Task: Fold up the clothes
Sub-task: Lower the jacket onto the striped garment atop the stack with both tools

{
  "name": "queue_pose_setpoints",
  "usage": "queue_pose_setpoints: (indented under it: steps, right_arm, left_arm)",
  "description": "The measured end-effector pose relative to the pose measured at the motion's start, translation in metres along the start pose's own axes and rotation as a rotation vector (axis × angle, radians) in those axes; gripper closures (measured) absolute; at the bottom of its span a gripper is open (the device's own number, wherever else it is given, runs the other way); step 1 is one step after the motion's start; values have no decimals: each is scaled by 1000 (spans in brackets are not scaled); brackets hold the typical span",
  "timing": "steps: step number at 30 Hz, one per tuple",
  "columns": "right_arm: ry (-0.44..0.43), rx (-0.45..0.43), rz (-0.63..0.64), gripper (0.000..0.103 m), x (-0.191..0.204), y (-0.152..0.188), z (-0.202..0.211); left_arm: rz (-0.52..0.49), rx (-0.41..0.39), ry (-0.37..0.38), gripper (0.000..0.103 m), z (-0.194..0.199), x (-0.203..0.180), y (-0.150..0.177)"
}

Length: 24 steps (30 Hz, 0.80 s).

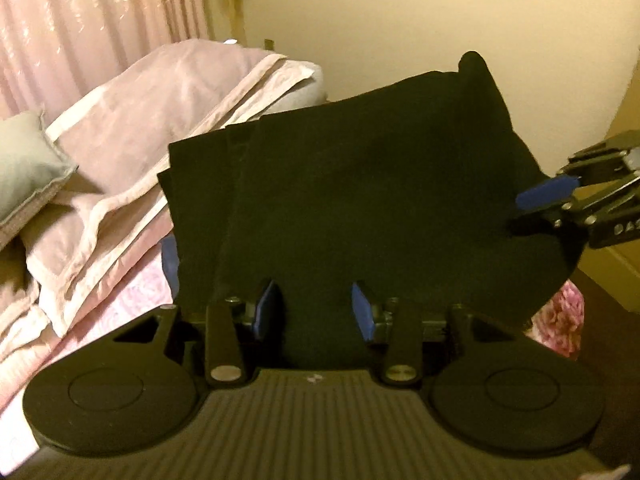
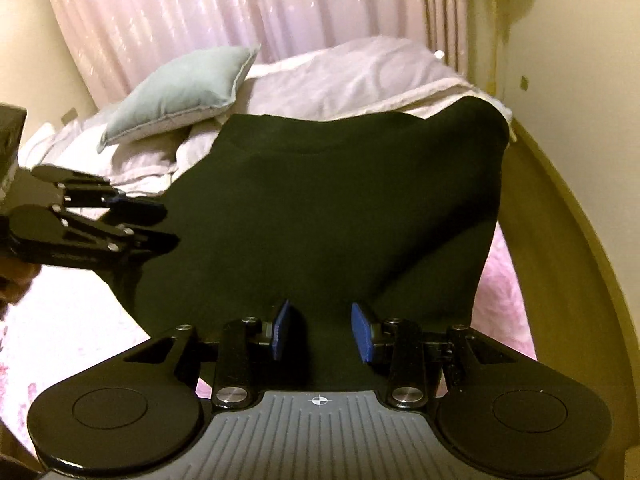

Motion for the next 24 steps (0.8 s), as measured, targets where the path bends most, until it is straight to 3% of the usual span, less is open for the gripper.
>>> queue_pose_setpoints:
  steps: [4,8,12,17,24]
  right_arm:
    - [5,-19,48,67,7,-44,1]
    - [57,42,104,67,1,-82,-37]
    - [60,74,60,67,-18,-93,-71]
    - [35,39,-27,67,-25,-98,-49]
    - [-27,-55,-176,67,-26,-68,12]
  left_arm:
    - [59,7,-8,64,-4,15,-1]
    - [64,-3,-10,64,-4,15,2]
    - [70,-25,-29,64,-6,12,1]
    - [82,-4,-24,64,-9,17,-6]
    - [93,-47,0,66,9,29,-2]
Point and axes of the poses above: each gripper's, at about its wrist camera, not at the fingertips, and z roughly against the way its jaws point, x to its left, y to its underside, the point moved 1 cm from there along -z, roughly the way its jaws point, and after that the axes turned 7 degrees about -z, right-handed, at the moved point
